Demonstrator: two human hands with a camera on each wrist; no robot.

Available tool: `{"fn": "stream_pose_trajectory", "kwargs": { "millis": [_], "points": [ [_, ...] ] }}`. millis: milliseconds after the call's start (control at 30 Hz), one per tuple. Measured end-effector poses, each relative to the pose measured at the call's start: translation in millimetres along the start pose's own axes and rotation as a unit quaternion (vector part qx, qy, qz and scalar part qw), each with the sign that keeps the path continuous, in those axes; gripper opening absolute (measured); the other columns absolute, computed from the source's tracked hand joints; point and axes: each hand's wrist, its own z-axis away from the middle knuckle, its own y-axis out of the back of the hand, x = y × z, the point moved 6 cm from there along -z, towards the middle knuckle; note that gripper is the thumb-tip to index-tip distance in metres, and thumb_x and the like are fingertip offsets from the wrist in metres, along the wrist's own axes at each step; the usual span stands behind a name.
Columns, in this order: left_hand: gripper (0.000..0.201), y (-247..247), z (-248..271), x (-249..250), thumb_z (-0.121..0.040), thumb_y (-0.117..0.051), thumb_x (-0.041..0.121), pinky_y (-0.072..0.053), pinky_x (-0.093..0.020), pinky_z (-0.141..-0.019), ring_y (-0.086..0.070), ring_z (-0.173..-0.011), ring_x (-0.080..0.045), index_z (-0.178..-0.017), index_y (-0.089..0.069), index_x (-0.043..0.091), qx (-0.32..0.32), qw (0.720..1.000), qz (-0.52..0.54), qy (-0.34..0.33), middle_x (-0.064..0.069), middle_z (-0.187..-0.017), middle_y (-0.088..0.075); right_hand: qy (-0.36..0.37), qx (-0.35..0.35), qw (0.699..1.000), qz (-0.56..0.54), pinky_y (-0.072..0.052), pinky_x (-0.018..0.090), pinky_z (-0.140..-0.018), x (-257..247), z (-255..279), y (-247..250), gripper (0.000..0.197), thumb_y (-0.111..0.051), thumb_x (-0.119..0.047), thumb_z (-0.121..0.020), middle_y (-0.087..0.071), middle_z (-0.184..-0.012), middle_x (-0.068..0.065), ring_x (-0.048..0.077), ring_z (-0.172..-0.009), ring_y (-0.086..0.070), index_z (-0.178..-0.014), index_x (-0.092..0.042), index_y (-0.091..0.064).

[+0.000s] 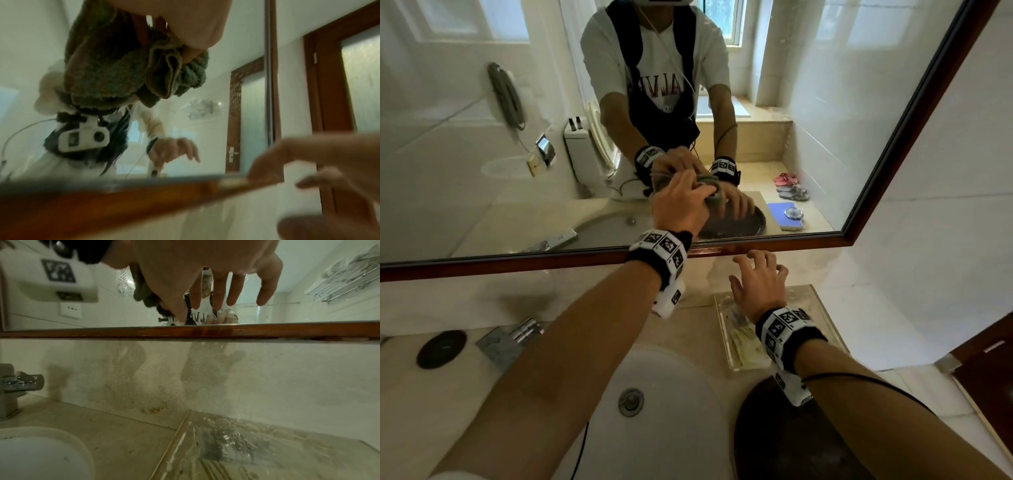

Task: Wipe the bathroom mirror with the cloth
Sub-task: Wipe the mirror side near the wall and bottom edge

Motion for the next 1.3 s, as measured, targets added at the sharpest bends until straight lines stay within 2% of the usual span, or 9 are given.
{"fn": "stream_pose_trajectory", "kwargs": {
  "millis": [133,300,433,533,700,833,900,1100,1300],
  "points": [
    [0.031,8.0,-25.3,15.6,-0.082,-0.049,0.029,-0.05,-0.03,-0.052,-0.062,-0.077,-0.027,-0.086,-0.077,0.017,0.048,0.998,0.003,-0.034,-0.008,-0.082,-0.063,-0.002,0.002,1.0,0.001,-0.031,0.051,-0.103,3.1,-1.2,3.5,0.041,-0.051,-0.039,-0.094,-0.043,-0.141,0.005,0.026,-0.134,-0.031,-0.132,-0.025,-0.048],
    [0.027,-4.8,-10.4,23.8,-0.084,-0.052,0.027,-0.045,-0.029,-0.05,-0.06,-0.073,-0.026,-0.088,-0.077,0.018,0.064,0.997,-0.003,-0.053,-0.006,-0.078,-0.06,-0.005,0.006,1.0,-0.006,-0.032,0.05,-0.101,11.9,1.3,3.0,0.039,-0.052,-0.037,-0.093,-0.044,-0.139,0.006,0.027,-0.131,-0.034,-0.13,-0.025,-0.049],
    [0.015,-45.8,18.9,25.9,-0.077,-0.071,0.012,-0.042,-0.029,-0.048,-0.056,-0.071,-0.026,-0.088,-0.077,0.02,-0.02,0.998,-0.006,-0.056,-0.006,-0.078,-0.057,-0.01,-0.018,1.0,0.01,-0.032,0.049,-0.102,25.5,9.2,-4.8,0.041,-0.049,-0.039,-0.094,-0.043,-0.139,0.005,0.026,-0.131,-0.033,-0.133,-0.026,-0.046],
    [0.017,-80.5,55.3,24.9,-0.072,-0.072,0.01,-0.041,-0.028,-0.045,-0.056,-0.072,-0.026,-0.082,-0.078,0.022,-0.104,0.993,-0.023,-0.054,-0.005,-0.08,-0.058,-0.03,-0.036,0.999,0.01,-0.032,0.049,-0.103,38.4,13.0,-8.4,0.042,-0.049,-0.04,-0.094,-0.042,-0.141,0.005,0.026,-0.133,-0.032,-0.134,-0.027,-0.046],
    [0.018,-91.2,58.2,24.5,-0.065,-0.076,0.006,-0.041,-0.028,-0.042,-0.056,-0.068,-0.028,-0.075,-0.077,0.021,-0.12,0.992,-0.035,-0.028,-0.005,-0.074,-0.056,-0.044,-0.013,0.999,-0.019,-0.032,0.051,-0.103,45.0,1.9,4.8,0.04,-0.052,-0.037,-0.094,-0.044,-0.141,0.006,0.028,-0.132,-0.034,-0.133,-0.025,-0.049],
    [0.012,-85.1,49.8,31.5,-0.066,-0.081,0.015,-0.041,-0.027,-0.045,-0.057,-0.072,-0.024,-0.075,-0.077,0.024,-0.15,0.986,-0.056,-0.038,-0.003,-0.076,-0.057,-0.049,-0.004,0.998,-0.033,-0.032,0.049,-0.102,46.1,0.4,12.3,0.038,-0.051,-0.037,-0.095,-0.044,-0.14,0.005,0.027,-0.13,-0.035,-0.131,-0.025,-0.05],
    [0.015,-75.7,30.4,41.0,-0.067,-0.081,0.017,-0.045,-0.029,-0.047,-0.057,-0.076,-0.024,-0.08,-0.077,0.023,-0.137,0.987,-0.064,-0.058,-0.004,-0.081,-0.059,-0.048,0.001,0.998,-0.037,-0.032,0.049,-0.102,45.5,-0.2,15.4,0.039,-0.051,-0.037,-0.094,-0.044,-0.14,0.005,0.026,-0.13,-0.034,-0.131,-0.025,-0.05],
    [0.022,-13.7,-81.2,100.4,-0.061,-0.084,0.014,-0.055,-0.036,-0.056,-0.063,-0.084,-0.028,-0.082,-0.077,0.018,-0.003,0.989,-0.052,-0.141,-0.008,-0.092,-0.066,-0.065,0.006,0.997,-0.041,-0.03,0.048,-0.106,54.1,-1.5,29.3,0.042,-0.048,-0.039,-0.096,-0.04,-0.144,0.003,0.024,-0.135,-0.029,-0.136,-0.027,-0.045],
    [0.026,-3.3,-120.2,137.2,-0.056,-0.08,0.01,-0.052,-0.029,-0.049,-0.064,-0.079,-0.024,-0.079,-0.078,0.023,0.032,0.984,-0.068,-0.162,-0.004,-0.088,-0.066,-0.072,0.014,0.996,-0.053,-0.03,0.049,-0.107,68.1,0.3,34.5,0.039,-0.048,-0.038,-0.096,-0.042,-0.142,0.003,0.025,-0.134,-0.03,-0.134,-0.025,-0.048]
  ]
}}
